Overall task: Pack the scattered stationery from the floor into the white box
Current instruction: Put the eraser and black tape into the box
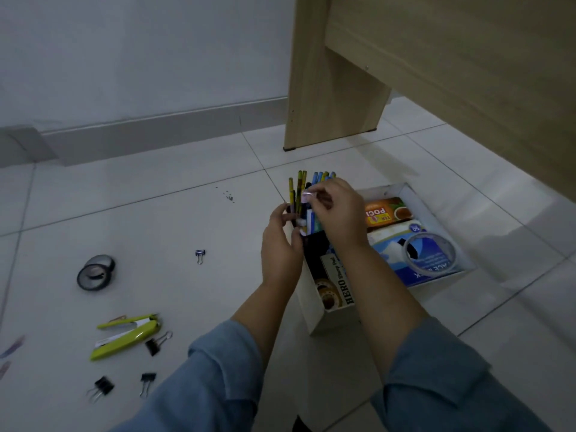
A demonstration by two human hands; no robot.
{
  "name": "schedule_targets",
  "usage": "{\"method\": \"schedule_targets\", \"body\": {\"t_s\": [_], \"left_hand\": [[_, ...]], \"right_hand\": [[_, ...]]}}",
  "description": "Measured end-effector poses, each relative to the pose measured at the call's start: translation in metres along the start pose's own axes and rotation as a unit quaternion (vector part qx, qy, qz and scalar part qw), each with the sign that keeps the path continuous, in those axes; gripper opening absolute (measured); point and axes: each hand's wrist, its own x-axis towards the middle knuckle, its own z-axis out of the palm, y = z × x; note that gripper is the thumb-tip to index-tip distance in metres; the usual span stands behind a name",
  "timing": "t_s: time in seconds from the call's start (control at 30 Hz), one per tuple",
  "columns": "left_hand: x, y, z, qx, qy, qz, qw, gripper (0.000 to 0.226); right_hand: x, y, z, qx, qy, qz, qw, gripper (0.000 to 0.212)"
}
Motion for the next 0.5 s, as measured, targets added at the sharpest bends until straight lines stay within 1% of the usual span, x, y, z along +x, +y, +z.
{"method": "schedule_targets", "body": {"t_s": [0.03, 0.1, 0.2, 0.27, 0.33, 0.4, 0.5], "left_hand": [[-0.002, -0.003, -0.002, 0.017, 0.002, 0.003, 1.0, 0.041], [-0.004, -0.009, -0.005, 0.071, -0.02, 0.004, 0.997, 0.038], [-0.006, -0.015, -0.009, 0.137, -0.058, -0.003, 0.989, 0.04], [-0.007, -0.017, -0.011, 0.159, -0.077, -0.008, 0.984, 0.042], [-0.007, -0.019, -0.012, 0.179, -0.09, -0.012, 0.98, 0.043], [-0.006, -0.02, -0.012, 0.193, -0.094, -0.003, 0.977, 0.042], [-0.004, -0.022, -0.013, 0.219, -0.106, 0.011, 0.97, 0.042]], "right_hand": [[0.0, 0.0, 0.003, -0.022, -0.015, -0.007, 1.0, 0.011], [-0.002, 0.001, 0.008, -0.088, -0.031, -0.022, 0.995, 0.013], [-0.008, 0.003, 0.015, -0.184, -0.017, -0.033, 0.982, 0.017], [-0.009, 0.003, 0.018, -0.201, -0.018, -0.032, 0.979, 0.019], [-0.01, 0.006, 0.02, -0.208, -0.037, -0.031, 0.977, 0.02], [-0.013, 0.011, 0.021, -0.216, -0.052, -0.022, 0.975, 0.022], [-0.022, 0.016, 0.02, -0.216, -0.052, -0.023, 0.975, 0.024]]}}
